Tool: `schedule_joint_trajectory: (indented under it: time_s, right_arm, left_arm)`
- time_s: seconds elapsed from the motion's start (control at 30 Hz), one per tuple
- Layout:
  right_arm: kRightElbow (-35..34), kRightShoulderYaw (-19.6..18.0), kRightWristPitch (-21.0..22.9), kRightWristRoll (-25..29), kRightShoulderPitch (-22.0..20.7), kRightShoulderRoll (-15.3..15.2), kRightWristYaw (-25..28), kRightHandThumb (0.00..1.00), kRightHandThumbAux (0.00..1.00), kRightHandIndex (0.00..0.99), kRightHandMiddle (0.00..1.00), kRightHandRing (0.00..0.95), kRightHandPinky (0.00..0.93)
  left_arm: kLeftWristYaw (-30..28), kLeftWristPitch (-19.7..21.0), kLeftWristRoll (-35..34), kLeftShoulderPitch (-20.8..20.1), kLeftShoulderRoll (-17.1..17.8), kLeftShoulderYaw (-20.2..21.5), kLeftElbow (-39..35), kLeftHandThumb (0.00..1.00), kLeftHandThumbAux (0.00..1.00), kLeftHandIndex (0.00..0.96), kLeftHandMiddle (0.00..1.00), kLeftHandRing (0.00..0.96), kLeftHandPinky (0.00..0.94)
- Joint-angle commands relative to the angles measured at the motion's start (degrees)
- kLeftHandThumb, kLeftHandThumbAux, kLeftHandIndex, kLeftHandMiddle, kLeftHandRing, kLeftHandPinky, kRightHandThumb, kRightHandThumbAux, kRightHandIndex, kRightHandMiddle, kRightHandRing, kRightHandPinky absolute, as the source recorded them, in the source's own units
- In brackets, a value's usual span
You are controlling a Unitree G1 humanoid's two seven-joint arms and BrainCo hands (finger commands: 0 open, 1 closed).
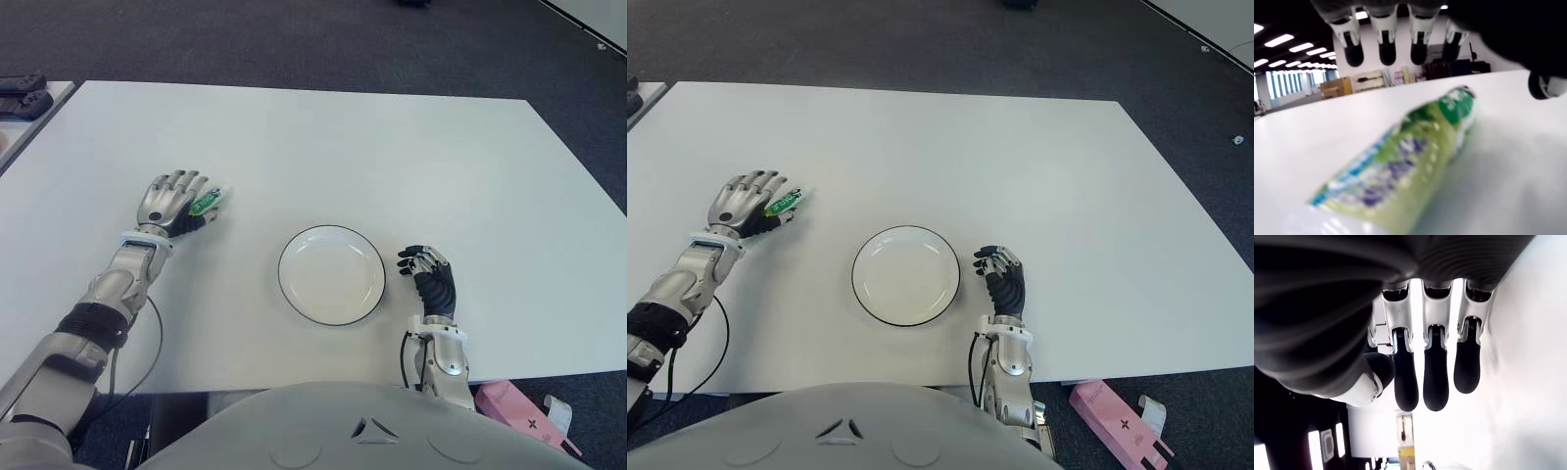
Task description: Put the toothpaste on the table into the plate.
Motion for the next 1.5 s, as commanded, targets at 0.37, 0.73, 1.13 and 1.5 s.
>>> schedule_joint_trajectory:
  time_s: [0.37, 0.73, 1.13, 1.5]
  right_arm:
    - [0.77, -0.08, 1.97, 0.06, 0.25, 0.64, -0.11, 0.713, 0.728, 0.430, 0.501, 0.521, 0.520]
    - [0.86, -0.04, 1.84, -0.47, 0.28, 0.68, -0.41, 0.713, 0.728, 0.431, 0.501, 0.523, 0.526]
    - [0.34, -0.06, 2.31, -0.10, 0.49, 0.61, -0.13, 0.712, 0.728, 0.430, 0.501, 0.518, 0.517]
    - [0.00, -0.03, 2.40, 0.10, 0.71, 0.51, 0.21, 0.711, 0.728, 0.430, 0.503, 0.518, 0.517]
  left_arm:
    - [-1.53, 6.76, -3.24, 4.34, -2.12, 4.63, -7.20, 0.445, 0.131, 0.000, 0.000, 0.000, 0.000]
    - [-6.83, 10.96, -4.52, 7.15, -2.31, 6.13, -12.05, 0.451, 0.127, 0.000, 0.000, 0.000, 0.000]
    - [-6.97, 14.46, -3.69, 8.72, -3.08, 5.98, -13.66, 0.418, 0.129, 0.000, 0.000, 0.000, 0.000]
    - [-13.51, 15.11, -4.01, 9.99, -1.68, 5.40, -16.95, 0.393, 0.144, 0.000, 0.000, 0.000, 0.000]
